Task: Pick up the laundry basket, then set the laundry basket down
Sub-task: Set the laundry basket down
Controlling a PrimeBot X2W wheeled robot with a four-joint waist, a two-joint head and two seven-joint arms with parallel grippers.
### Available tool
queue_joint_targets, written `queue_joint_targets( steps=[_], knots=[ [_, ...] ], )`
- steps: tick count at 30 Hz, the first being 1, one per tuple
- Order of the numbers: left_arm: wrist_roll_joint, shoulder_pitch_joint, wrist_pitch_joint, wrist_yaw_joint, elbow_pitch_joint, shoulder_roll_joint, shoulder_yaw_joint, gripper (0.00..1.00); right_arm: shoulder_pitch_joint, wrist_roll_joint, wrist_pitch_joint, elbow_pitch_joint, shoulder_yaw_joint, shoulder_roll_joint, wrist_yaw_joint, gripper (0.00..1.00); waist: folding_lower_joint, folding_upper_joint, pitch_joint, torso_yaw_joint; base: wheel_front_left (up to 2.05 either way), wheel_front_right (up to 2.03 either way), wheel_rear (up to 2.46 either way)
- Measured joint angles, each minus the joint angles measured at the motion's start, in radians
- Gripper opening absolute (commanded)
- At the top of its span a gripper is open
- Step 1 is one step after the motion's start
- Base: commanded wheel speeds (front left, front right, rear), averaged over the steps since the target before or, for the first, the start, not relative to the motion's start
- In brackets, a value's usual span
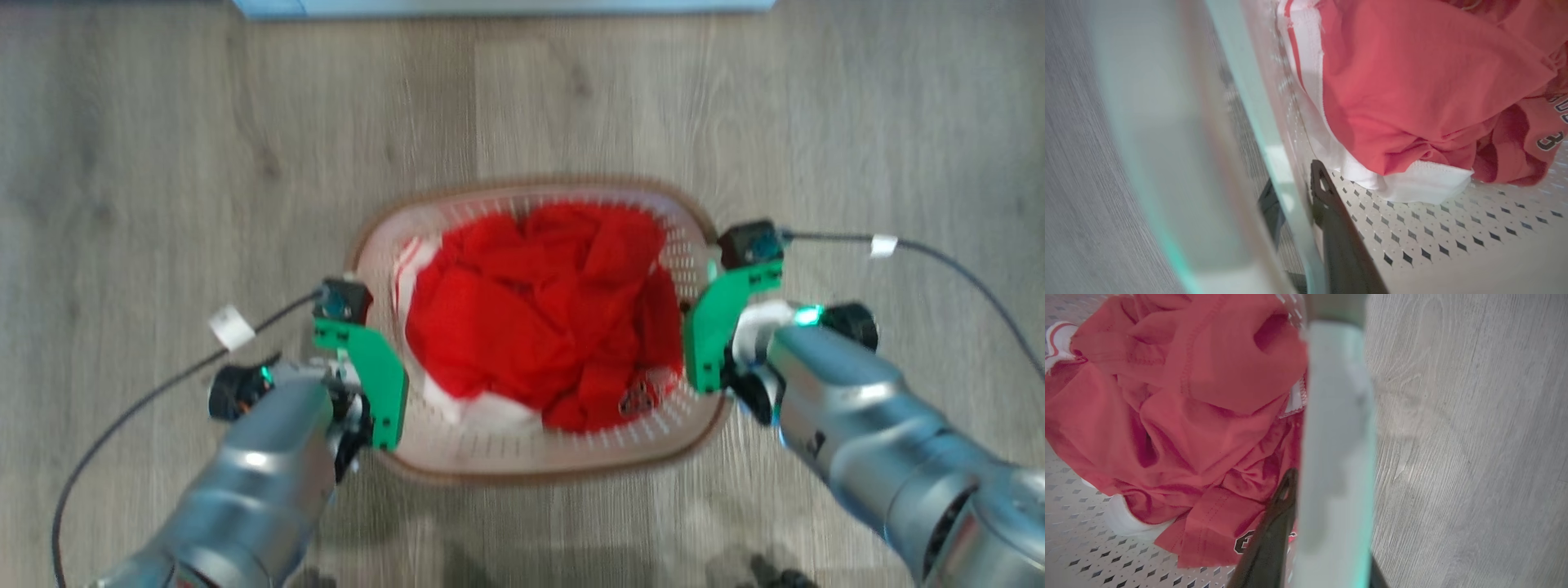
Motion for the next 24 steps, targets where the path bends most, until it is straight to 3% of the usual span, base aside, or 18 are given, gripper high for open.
queue_joint_targets(
  steps=[12, 24],
  knots=[
    [0.001, -0.136, -0.058, 0.019, 0.002, -0.001, -0.011, 0.00, -0.132, 0.000, -0.072, 0.047, -0.021, 0.009, 0.000, 0.00, -0.0001, 0.0000, 0.250, 0.001, 0.00, 0.00, 0.00],
    [0.009, -0.181, -0.065, 0.026, 0.006, -0.001, -0.025, 0.00, -0.167, 0.000, -0.088, 0.060, -0.026, 0.012, 0.000, 0.00, -0.0002, 0.0000, 0.385, 0.009, 0.00, 0.00, 0.00]
  ],
)
